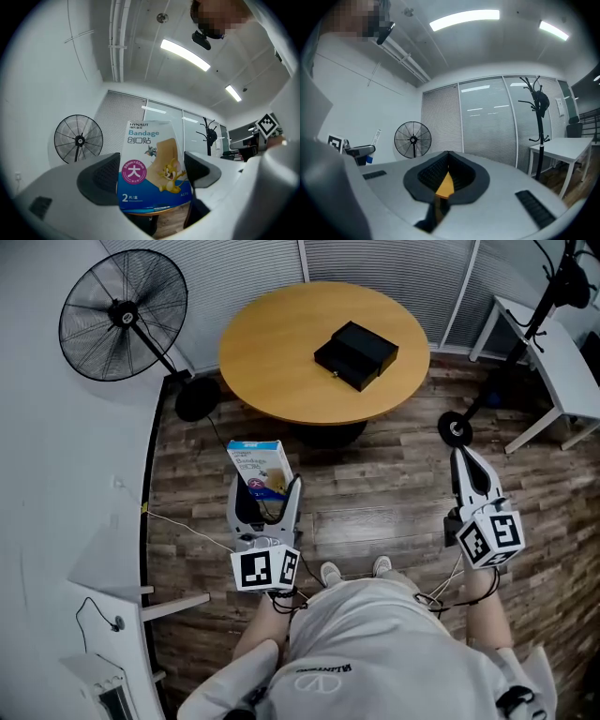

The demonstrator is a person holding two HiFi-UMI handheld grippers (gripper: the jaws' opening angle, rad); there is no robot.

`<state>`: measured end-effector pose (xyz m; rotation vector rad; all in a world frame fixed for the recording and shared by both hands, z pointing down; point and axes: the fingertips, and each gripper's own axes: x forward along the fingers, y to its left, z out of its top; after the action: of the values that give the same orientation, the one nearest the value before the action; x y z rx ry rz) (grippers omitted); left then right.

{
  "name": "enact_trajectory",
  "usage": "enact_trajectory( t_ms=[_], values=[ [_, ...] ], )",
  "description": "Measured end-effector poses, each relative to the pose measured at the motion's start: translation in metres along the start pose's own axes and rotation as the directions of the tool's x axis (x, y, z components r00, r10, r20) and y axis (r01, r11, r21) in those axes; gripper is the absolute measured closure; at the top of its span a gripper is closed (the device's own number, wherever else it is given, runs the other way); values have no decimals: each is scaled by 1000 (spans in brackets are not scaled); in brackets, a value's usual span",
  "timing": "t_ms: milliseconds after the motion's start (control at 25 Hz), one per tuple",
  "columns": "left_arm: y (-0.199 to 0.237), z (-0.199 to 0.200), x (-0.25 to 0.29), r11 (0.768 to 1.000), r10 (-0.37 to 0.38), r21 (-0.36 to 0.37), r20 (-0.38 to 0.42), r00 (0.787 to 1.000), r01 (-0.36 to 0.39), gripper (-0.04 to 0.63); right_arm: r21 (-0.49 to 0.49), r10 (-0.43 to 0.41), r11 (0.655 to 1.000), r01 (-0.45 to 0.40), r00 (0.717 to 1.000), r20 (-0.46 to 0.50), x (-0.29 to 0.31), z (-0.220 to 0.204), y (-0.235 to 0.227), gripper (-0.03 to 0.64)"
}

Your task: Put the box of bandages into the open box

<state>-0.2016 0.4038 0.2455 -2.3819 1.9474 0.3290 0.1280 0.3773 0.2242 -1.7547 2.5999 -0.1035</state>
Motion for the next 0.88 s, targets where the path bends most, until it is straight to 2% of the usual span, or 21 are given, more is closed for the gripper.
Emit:
enact_trajectory(
  t_ms=[200, 400, 720, 880],
  values=[
    [15, -9, 3, 999, -32, -5, -14, 999, 32, 163, -34, 24, 999, -25, 999, -21, 11, -8, 30, 601],
    [20, -15, 9, 999, -34, -29, -22, 999, 33, 163, -57, 55, 997, -57, 998, -42, 20, -14, 47, 601],
    [14, -26, 53, 999, -43, -13, -36, 998, 42, 163, -41, 80, 996, -81, 996, -40, 67, -23, 30, 601],
    [8, -32, 92, 998, -55, 20, -39, 998, 56, 163, -27, 104, 994, -105, 994, -39, 106, -23, 9, 601]
  ],
)
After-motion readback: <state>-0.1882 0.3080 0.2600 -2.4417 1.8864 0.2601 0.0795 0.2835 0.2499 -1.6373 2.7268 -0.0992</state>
